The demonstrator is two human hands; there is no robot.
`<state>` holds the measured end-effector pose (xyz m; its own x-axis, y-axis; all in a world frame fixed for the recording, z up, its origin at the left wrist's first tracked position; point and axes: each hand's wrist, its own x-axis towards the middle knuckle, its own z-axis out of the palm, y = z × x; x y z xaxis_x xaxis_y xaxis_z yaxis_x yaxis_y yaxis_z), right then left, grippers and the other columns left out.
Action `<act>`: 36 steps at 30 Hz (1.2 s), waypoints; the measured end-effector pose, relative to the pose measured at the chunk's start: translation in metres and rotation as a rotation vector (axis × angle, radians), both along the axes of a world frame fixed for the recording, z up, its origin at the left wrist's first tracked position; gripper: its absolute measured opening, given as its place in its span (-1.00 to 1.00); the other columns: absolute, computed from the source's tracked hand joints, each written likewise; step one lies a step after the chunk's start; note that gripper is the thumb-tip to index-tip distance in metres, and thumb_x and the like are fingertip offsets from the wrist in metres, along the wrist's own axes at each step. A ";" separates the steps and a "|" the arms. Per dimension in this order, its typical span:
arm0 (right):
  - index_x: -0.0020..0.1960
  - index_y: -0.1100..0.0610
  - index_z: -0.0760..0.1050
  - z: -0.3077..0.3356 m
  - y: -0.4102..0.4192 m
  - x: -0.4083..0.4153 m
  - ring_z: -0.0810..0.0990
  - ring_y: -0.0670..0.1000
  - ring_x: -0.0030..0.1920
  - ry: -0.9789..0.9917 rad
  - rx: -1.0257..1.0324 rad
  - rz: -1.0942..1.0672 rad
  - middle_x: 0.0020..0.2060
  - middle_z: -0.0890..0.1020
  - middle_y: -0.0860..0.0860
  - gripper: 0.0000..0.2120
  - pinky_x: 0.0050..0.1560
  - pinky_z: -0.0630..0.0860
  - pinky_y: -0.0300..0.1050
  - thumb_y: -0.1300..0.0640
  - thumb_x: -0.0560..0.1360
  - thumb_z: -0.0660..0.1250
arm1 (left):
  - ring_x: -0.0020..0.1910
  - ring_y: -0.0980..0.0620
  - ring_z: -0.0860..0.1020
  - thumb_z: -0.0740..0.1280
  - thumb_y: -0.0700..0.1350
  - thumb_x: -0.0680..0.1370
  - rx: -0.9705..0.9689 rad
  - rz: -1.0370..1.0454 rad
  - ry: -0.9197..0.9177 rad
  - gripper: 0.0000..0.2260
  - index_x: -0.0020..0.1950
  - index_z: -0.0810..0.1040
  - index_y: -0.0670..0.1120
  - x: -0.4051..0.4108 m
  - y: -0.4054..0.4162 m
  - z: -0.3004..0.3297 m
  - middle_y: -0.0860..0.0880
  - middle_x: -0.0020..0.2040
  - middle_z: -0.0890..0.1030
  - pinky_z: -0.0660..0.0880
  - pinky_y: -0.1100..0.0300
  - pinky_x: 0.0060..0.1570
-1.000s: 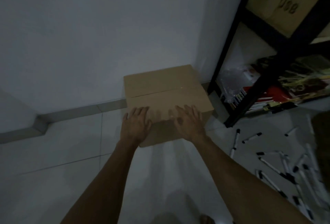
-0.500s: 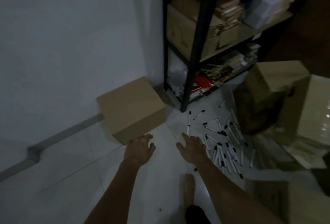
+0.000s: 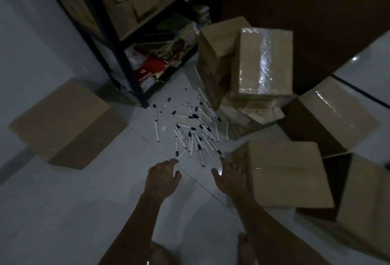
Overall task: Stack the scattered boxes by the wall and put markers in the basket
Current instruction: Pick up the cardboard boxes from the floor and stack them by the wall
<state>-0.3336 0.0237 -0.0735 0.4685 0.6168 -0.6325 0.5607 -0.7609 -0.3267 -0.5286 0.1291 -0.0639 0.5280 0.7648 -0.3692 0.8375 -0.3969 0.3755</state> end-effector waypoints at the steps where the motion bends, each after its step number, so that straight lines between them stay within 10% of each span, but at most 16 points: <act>1: 0.60 0.03 0.04 -0.005 -0.023 0.021 0.17 0.19 0.52 -0.004 -0.020 -0.024 0.53 0.23 0.14 -0.38 0.48 0.14 0.12 -0.15 0.63 0.11 | 0.21 -0.05 0.55 0.21 0.01 0.61 -0.005 -0.013 -0.002 -0.62 0.43 0.42 0.01 0.022 -0.018 -0.006 -0.03 0.23 0.59 0.39 0.11 0.24; 12: 0.60 0.01 0.02 -0.031 -0.192 0.172 0.24 0.20 0.46 -0.015 -0.081 -0.118 0.47 0.29 0.18 -0.39 0.41 0.24 0.13 -0.15 0.63 0.11 | 0.27 -0.07 0.48 0.21 -0.01 0.62 -0.163 0.001 -0.018 -0.61 0.45 0.39 -0.01 0.182 -0.186 -0.042 -0.04 0.27 0.57 0.38 0.10 0.28; 36: 0.59 -0.03 0.03 -0.108 -0.339 0.264 0.26 0.17 0.45 -0.099 0.109 0.153 0.45 0.32 0.15 -0.41 0.40 0.25 0.12 -0.14 0.63 0.12 | 0.37 -0.03 0.40 0.20 0.01 0.62 -0.163 0.344 -0.188 -0.54 0.52 0.27 -0.03 0.262 -0.437 -0.121 -0.03 0.39 0.44 0.35 0.06 0.34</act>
<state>-0.0698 -0.3156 -0.1815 0.4209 0.7478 -0.5135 0.7004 -0.6276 -0.3400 -0.2667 -0.3076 -0.1847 0.3220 0.8479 -0.4212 0.8215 -0.0291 0.5694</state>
